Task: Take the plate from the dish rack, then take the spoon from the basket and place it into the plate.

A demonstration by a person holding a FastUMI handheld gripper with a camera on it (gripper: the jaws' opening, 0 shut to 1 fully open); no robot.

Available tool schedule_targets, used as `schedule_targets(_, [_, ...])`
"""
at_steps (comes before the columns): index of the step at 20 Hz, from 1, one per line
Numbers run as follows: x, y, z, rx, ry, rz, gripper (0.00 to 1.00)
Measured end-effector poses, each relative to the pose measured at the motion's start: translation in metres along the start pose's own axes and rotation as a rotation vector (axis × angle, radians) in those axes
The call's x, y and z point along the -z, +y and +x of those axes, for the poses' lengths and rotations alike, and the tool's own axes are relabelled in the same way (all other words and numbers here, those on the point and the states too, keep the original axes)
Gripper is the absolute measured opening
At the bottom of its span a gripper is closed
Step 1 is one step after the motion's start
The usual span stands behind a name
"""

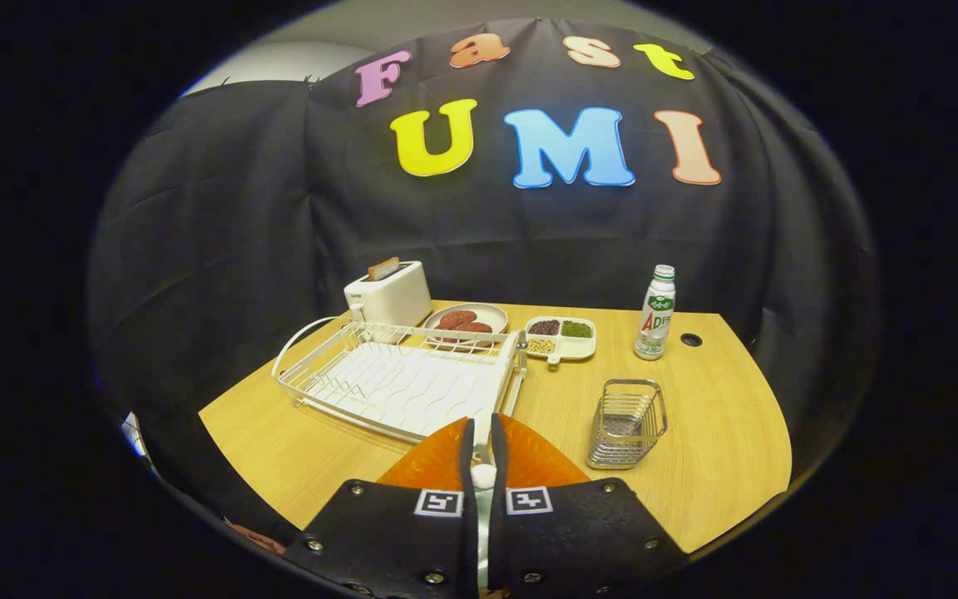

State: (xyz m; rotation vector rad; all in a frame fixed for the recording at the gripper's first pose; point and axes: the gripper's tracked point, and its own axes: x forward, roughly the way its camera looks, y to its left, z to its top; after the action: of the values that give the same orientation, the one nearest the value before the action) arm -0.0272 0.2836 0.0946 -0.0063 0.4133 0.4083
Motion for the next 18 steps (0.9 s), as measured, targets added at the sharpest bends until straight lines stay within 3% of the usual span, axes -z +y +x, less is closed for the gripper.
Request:
schedule_targets(10, [0.019, 0.049, 0.021, -0.113, 0.069, -0.043, 0.05])
schedule_targets(18, [0.019, 0.062, 0.023, -0.137, 0.072, -0.033, 0.16])
